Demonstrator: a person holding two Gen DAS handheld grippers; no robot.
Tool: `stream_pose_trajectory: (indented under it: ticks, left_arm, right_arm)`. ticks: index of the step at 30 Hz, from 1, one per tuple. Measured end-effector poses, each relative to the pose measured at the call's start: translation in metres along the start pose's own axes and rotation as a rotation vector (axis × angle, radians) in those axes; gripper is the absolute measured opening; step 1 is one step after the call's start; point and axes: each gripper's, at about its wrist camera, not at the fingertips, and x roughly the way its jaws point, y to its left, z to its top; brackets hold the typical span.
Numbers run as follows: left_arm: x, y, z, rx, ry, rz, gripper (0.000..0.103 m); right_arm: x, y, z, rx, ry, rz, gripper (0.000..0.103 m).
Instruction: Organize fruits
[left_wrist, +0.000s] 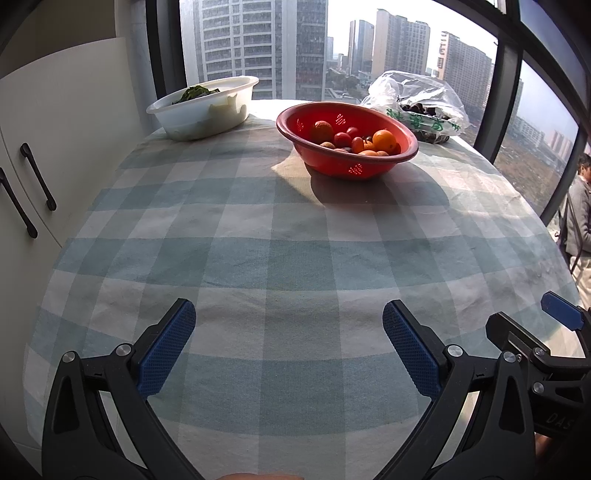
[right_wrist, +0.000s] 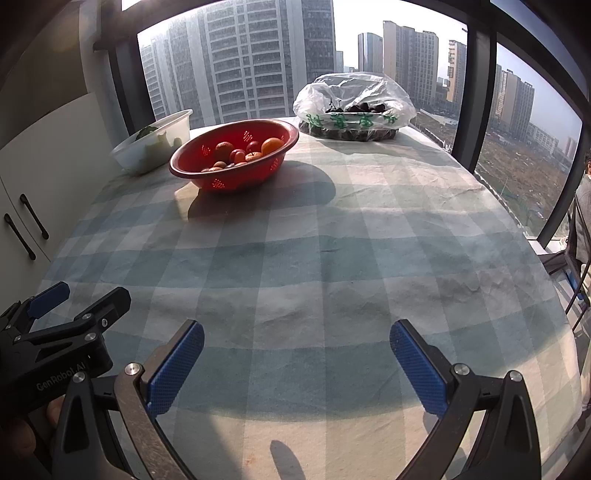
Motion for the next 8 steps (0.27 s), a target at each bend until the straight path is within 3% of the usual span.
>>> stream_pose_trajectory:
  ticks: [8]
  left_arm:
    - [-0.0018,-0.0019,-0.0018,-0.005,-0.008,0.019,0.103]
  right_arm:
    - [0.0029,-0.0031,-0.0002,0.006,0.007,-0.001,0.103]
